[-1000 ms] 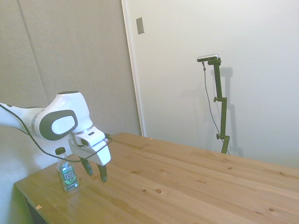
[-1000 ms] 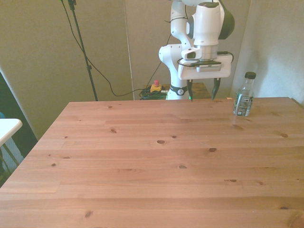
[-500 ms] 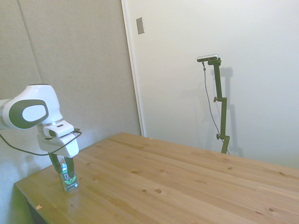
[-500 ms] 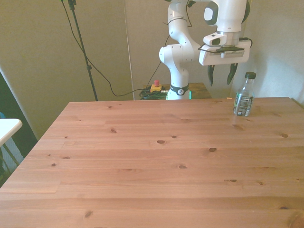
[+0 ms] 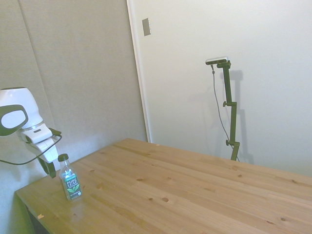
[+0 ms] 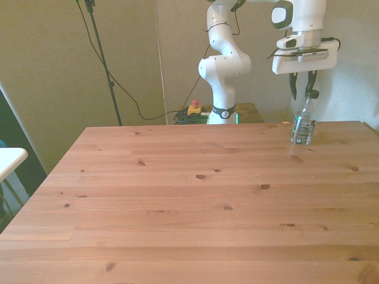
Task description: Knock down the bottle
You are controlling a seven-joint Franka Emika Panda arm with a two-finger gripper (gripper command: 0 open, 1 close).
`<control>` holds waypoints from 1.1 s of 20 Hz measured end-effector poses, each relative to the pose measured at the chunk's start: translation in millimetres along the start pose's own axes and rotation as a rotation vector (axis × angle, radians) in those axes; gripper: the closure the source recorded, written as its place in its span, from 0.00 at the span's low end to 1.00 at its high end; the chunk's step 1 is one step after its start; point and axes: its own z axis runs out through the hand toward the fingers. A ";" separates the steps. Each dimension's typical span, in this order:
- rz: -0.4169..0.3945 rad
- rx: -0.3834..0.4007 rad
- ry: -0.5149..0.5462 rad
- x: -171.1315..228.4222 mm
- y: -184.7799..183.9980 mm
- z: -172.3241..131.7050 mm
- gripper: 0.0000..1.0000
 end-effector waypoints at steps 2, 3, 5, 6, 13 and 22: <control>0.021 0.010 0.000 -6.2 -8.6 1.7 1.00; 0.029 0.015 -0.002 -8.8 -12.5 2.0 1.00; 0.043 0.023 -0.005 -11.4 -18.8 0.9 1.00; 0.049 0.026 -0.005 -11.7 -21.0 -0.3 1.00; 0.092 0.032 0.010 -8.8 -27.7 -2.4 1.00; 0.149 0.055 0.043 5.7 -30.2 -3.6 1.00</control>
